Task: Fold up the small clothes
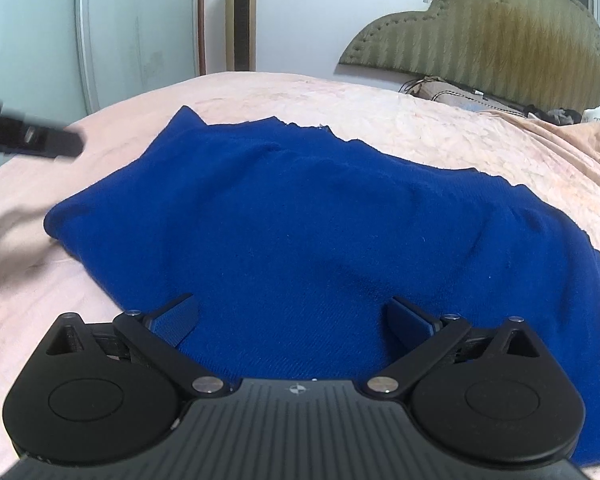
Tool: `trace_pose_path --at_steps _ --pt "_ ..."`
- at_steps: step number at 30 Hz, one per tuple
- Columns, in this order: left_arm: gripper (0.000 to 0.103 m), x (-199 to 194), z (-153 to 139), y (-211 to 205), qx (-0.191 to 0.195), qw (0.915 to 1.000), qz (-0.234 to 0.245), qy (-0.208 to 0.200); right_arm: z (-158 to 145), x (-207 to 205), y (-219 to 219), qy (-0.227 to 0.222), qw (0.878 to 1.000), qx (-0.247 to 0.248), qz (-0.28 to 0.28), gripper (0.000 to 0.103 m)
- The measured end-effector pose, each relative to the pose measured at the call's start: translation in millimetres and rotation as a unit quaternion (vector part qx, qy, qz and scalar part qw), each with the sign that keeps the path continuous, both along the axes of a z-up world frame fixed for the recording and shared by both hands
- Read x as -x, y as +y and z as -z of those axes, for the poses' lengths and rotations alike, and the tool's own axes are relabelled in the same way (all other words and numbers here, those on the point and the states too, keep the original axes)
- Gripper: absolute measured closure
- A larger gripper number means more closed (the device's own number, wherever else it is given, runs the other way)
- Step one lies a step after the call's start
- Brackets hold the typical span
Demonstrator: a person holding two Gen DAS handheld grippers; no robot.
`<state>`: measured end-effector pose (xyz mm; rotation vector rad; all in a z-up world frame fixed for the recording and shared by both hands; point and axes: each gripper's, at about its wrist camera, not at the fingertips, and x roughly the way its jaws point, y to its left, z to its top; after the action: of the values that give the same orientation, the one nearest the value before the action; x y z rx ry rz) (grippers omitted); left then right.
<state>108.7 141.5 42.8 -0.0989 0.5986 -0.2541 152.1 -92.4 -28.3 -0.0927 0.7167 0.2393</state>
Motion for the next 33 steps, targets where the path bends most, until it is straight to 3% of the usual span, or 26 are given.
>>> trace_pose_path --at_steps 4,6,16,33 --pt "0.038 -15 29 -29 -0.087 0.9946 -0.036 0.045 1 0 -2 0.001 1.0 -0.006 0.002 0.0" --pt "0.038 -15 44 -36 -0.1 0.992 -0.045 0.063 1 0 -2 0.0 1.0 -0.004 0.002 0.0" --pt "0.031 7 60 -32 -0.086 0.9943 -0.058 0.026 1 0 -2 0.001 1.0 -0.009 0.003 0.0" --pt "0.012 9 63 -25 -0.08 0.9929 -0.081 0.033 1 -1 -2 0.002 1.0 -0.01 0.004 0.0"
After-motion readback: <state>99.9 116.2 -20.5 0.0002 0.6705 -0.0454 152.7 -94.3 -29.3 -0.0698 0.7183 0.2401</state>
